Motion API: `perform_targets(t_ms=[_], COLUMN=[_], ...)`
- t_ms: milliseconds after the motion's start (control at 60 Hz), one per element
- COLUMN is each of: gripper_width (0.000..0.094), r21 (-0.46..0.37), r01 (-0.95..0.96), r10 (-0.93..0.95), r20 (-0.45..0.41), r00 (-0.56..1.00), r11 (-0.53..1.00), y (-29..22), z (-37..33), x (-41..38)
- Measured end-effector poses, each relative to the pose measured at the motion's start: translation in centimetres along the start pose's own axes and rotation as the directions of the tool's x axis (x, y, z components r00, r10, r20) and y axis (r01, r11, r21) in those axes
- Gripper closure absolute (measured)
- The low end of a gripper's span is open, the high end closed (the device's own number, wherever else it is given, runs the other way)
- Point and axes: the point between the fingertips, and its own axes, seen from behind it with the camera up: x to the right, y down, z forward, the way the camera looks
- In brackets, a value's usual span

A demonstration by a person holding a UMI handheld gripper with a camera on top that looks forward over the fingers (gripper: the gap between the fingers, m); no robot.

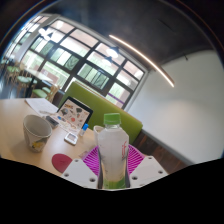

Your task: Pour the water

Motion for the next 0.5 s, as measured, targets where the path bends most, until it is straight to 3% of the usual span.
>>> perform_targets(t_ms=[117,250,400,500], gripper_width=[0.0637,0.0636,0.0636,0.0636], r21=[0.047,0.052,0.054,0.088], r01=[0.428,0.876,0.995,0.963], r10=[-0.424,-0.867,-0.979,-0.957], r20=[-0.069,-0.128,-0.189,-0.167], r00=[0.903,0.481,-0.073,-0.237], r11=[0.903,0.479,-0.085,-0.254], y=[-6.4,-10.9,-12.2,-11.6], z=[0.4,0.6,0.0,1.7], x=[-1.4,-6.7,-11.0,-12.2])
